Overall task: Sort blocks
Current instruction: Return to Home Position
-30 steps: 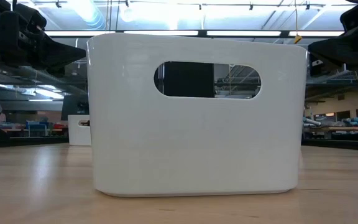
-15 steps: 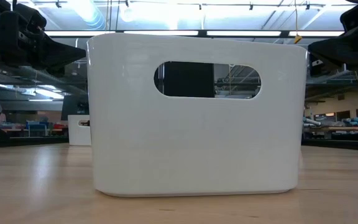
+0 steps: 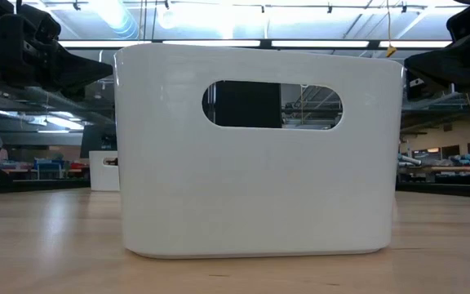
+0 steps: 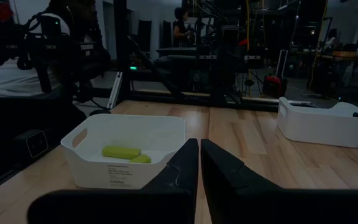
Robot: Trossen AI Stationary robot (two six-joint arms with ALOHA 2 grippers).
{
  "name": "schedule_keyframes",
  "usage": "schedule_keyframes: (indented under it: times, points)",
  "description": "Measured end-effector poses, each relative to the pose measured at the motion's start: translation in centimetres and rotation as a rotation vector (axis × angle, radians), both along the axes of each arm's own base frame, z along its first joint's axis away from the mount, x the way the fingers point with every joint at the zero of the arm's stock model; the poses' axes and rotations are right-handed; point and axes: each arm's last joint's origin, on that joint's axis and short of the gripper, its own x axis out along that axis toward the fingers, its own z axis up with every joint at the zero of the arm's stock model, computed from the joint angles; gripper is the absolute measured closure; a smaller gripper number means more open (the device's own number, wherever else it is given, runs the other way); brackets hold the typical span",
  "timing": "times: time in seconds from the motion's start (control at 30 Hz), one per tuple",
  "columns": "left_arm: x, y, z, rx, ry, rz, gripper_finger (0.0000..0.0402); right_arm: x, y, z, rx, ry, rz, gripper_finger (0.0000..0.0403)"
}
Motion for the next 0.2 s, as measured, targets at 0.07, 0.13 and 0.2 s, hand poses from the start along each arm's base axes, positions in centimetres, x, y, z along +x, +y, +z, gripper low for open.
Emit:
schedule_keyframes:
  times: [0.07,0.13,0.2]
  points:
    - [0.00,0.00,0.00,0.000,0.000,0.000,0.0396,0.00,0.00,0.00,0.000,0.000,0.000,0.0373]
    - [0.00,0.00,0.00,0.000,0.000,0.000,0.0396,0.00,0.00,-0.01,0.000,0.000,0.000,0.0373]
    - [0.00,0.00,0.00,0.000,0.000,0.000,0.0396,0.00,0.00,0.00,0.000,0.000,0.000,0.0372]
